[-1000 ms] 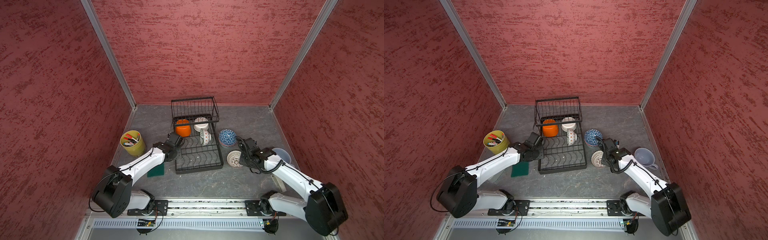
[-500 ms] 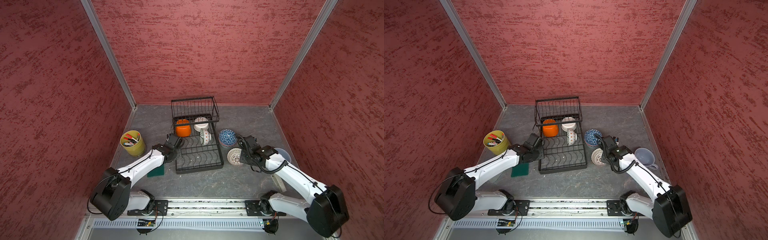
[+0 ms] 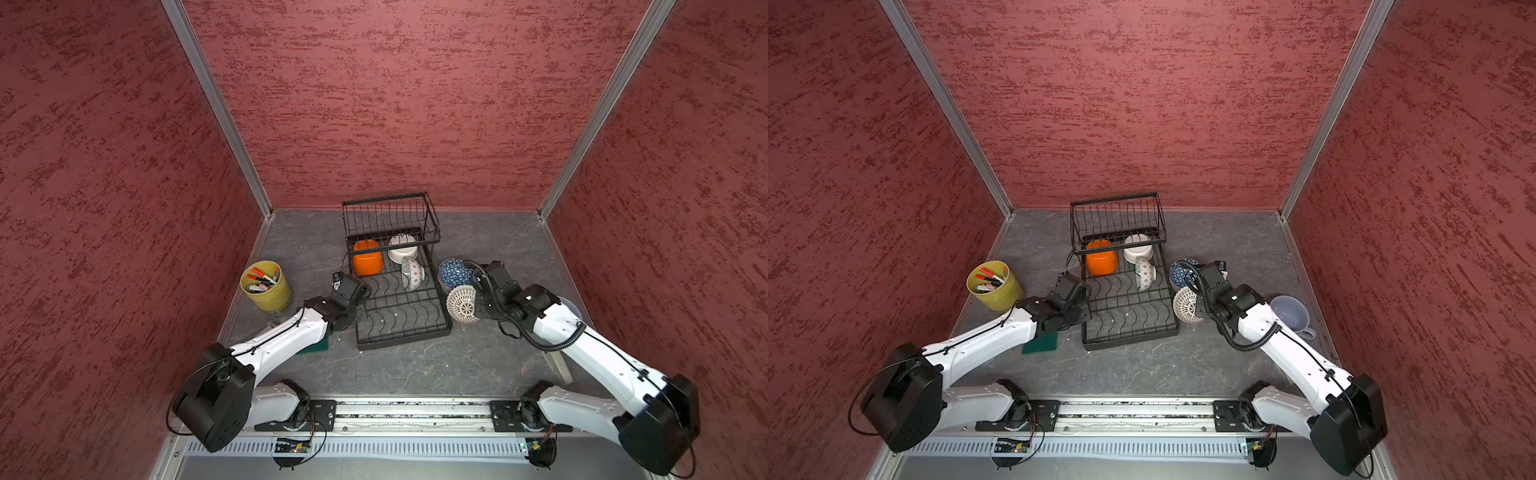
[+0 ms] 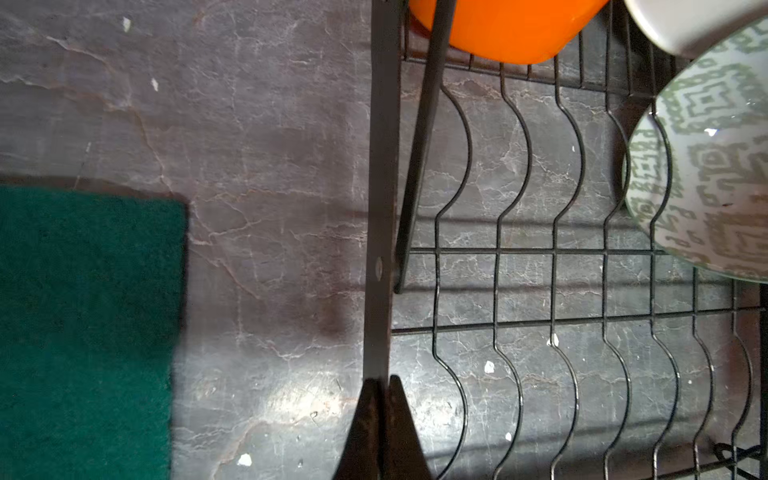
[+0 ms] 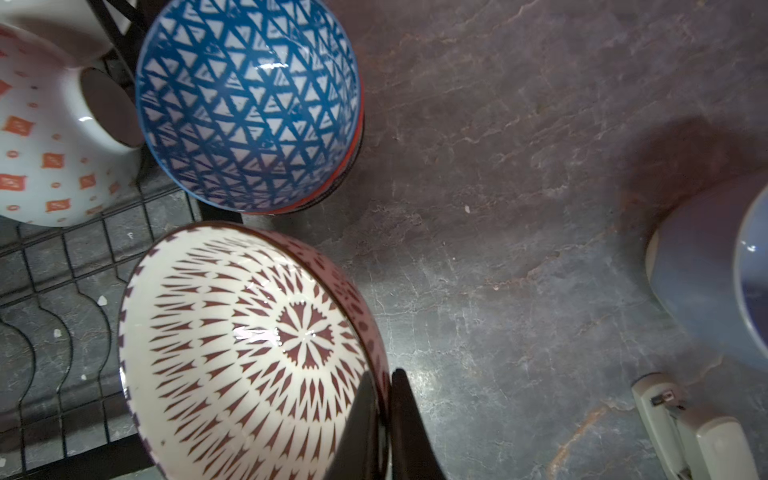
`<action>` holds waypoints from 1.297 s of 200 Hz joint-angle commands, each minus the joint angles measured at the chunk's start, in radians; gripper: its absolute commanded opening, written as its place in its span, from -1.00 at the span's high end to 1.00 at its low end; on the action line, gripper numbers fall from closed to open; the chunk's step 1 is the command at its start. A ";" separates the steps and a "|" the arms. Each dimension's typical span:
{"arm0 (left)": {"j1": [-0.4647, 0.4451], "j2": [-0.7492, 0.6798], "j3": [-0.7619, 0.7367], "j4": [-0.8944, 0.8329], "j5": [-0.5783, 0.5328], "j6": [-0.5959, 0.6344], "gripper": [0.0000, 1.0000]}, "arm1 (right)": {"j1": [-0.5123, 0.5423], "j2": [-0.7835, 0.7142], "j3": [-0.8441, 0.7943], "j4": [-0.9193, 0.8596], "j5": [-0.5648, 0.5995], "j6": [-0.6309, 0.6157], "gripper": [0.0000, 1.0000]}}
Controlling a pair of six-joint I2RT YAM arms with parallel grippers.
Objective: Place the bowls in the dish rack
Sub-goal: 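Lift the white-and-maroon bowl with the right gripper and carry it over the rack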
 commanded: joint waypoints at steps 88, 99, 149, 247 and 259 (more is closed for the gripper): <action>-0.077 -0.007 -0.057 0.186 0.007 -0.218 1.00 | 0.206 0.175 0.208 -0.003 0.224 -0.023 1.00; -0.080 -0.013 -0.064 0.194 0.008 -0.223 1.00 | 0.227 0.200 0.228 -0.016 0.260 -0.021 1.00; -0.101 -0.018 -0.086 0.225 0.013 -0.237 1.00 | 0.326 0.314 0.331 -0.045 0.370 -0.024 1.00; -0.107 -0.065 -0.146 0.233 0.004 -0.236 1.00 | 0.438 0.482 0.476 -0.023 0.445 -0.031 1.00; -0.107 -0.073 -0.148 0.231 0.002 -0.231 1.00 | 0.447 0.493 0.483 -0.005 0.457 -0.037 1.00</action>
